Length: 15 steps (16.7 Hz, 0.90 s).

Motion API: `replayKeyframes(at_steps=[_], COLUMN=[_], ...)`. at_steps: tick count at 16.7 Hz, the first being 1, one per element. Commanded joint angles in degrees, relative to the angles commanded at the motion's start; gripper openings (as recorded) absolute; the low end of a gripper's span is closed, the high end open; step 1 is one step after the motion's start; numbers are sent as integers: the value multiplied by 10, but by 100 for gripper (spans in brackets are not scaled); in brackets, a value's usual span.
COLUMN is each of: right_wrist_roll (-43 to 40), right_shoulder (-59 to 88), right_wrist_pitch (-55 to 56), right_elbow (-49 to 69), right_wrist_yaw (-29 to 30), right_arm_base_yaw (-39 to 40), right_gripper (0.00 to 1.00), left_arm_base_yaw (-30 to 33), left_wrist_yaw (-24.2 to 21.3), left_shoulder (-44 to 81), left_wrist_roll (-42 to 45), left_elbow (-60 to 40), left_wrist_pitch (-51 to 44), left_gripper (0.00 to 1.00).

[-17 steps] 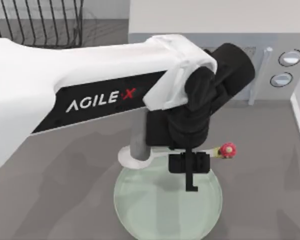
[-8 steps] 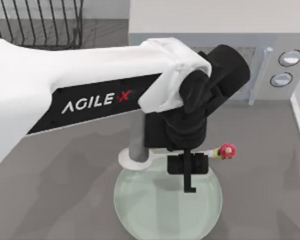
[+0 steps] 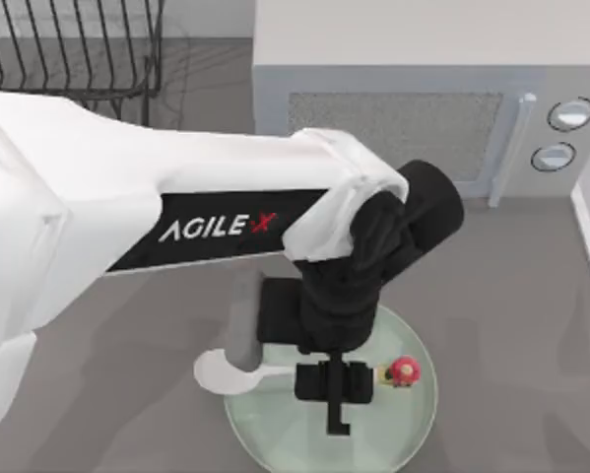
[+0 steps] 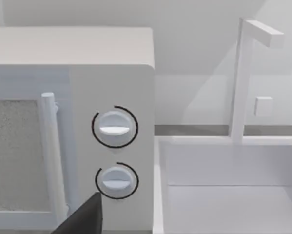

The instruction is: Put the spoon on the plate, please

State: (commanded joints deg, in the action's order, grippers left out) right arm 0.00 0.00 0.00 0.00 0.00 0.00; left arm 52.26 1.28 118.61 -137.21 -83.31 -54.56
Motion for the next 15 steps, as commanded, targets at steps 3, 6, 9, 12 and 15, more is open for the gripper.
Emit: replayKeyframes(at_steps=[3, 6, 9, 12, 15], right_wrist_roll=[0, 0, 0, 0, 0], right_shoulder=[0, 0, 0, 0, 0], right_wrist_pitch=[0, 0, 0, 0, 0], right_elbow=[0, 0, 0, 0, 0], right_wrist_yaw=[0, 0, 0, 0, 0], right_arm_base_yaw=[0, 0, 0, 0, 0], right_gripper=[100, 100, 100, 100, 100], left_arm_base_yaw=[0, 0, 0, 0, 0], left_wrist_yaw=[-2, -2, -2, -2, -2], left_shoulder=[5, 5, 5, 5, 5], left_wrist_roll=[0, 0, 0, 0, 0], left_elbow=[5, 5, 5, 5, 5], left_wrist_pitch=[-1, -1, -1, -1, -1], left_gripper=[0, 0, 23, 45, 68])
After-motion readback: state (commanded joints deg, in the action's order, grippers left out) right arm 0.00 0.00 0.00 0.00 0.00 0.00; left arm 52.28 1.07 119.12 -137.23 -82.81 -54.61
